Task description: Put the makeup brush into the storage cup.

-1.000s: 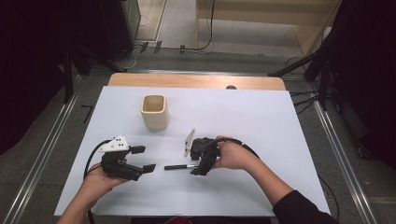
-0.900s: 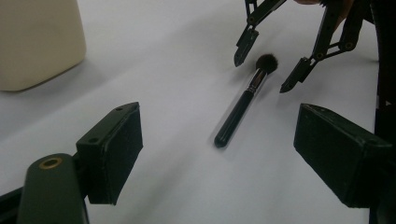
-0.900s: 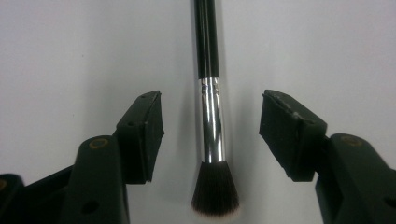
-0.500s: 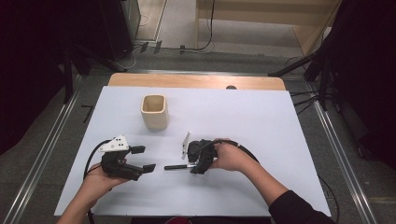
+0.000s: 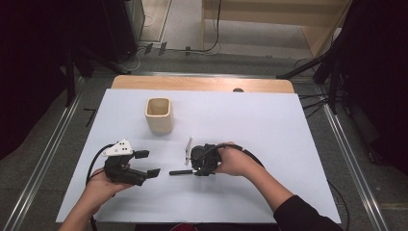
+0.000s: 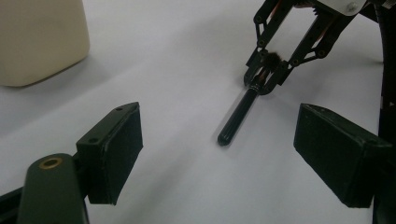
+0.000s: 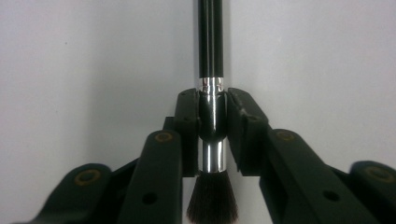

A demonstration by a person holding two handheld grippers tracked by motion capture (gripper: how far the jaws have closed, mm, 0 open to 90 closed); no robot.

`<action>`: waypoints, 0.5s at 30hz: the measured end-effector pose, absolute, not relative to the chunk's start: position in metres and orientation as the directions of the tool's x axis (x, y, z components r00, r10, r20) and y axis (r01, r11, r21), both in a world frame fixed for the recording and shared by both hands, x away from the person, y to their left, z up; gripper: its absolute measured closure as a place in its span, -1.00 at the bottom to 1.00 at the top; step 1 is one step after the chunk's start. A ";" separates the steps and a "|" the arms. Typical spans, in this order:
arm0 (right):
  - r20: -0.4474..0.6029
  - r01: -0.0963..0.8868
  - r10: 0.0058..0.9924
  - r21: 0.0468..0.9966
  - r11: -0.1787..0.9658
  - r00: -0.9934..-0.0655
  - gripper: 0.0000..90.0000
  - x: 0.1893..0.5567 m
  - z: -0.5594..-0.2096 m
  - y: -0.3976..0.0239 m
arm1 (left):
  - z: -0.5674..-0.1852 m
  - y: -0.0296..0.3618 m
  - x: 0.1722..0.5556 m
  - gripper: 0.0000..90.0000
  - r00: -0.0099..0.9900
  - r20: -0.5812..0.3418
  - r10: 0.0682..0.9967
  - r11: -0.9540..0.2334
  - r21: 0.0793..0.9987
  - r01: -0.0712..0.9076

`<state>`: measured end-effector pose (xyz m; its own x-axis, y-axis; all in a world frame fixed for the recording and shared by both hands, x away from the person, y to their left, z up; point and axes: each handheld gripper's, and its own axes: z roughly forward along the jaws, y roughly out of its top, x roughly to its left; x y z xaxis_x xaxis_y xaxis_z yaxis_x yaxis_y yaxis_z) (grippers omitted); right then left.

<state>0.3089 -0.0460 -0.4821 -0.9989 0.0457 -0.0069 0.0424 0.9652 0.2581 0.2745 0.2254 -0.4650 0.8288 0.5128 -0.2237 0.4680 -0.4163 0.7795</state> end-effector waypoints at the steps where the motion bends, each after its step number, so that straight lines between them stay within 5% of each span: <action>1: -0.004 0.038 0.040 0.258 0.965 -0.999 0.72 0.310 -0.482 -0.046 | -0.465 0.225 0.274 -0.64 0.829 -0.224 0.512 -0.417 0.779 0.468; 15: 0.038 0.081 0.073 0.320 0.944 -0.997 0.74 0.315 -0.478 -0.052 | -0.465 0.226 0.274 -0.64 0.831 -0.222 0.510 -0.416 0.782 0.464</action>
